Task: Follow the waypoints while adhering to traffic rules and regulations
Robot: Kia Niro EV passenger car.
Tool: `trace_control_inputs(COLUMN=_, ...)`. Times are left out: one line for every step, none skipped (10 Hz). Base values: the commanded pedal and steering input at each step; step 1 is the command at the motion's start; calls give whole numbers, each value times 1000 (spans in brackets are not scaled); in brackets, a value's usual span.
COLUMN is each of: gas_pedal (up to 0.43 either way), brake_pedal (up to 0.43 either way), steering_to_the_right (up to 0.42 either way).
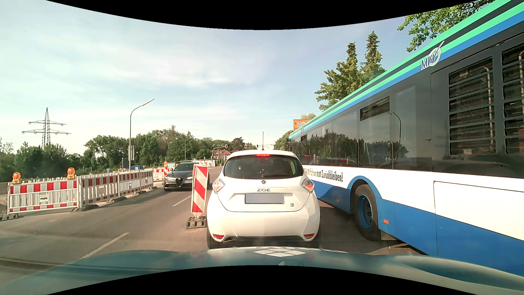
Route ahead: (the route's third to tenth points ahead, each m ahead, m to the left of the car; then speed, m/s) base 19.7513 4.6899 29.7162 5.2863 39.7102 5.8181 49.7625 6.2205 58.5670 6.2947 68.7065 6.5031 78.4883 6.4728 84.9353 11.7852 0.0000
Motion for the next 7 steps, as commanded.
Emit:
trace_control_inputs(gas_pedal=0, brake_pedal=268, steering_to_the_right=-15)
trace_control_inputs(gas_pedal=0, brake_pedal=262, steering_to_the_right=-15)
trace_control_inputs(gas_pedal=0, brake_pedal=268, steering_to_the_right=-15)
trace_control_inputs(gas_pedal=0, brake_pedal=268, steering_to_the_right=-15)
trace_control_inputs(gas_pedal=0, brake_pedal=262, steering_to_the_right=-15)
trace_control_inputs(gas_pedal=0, brake_pedal=268, steering_to_the_right=-15)
trace_control_inputs(gas_pedal=0, brake_pedal=268, steering_to_the_right=-15)
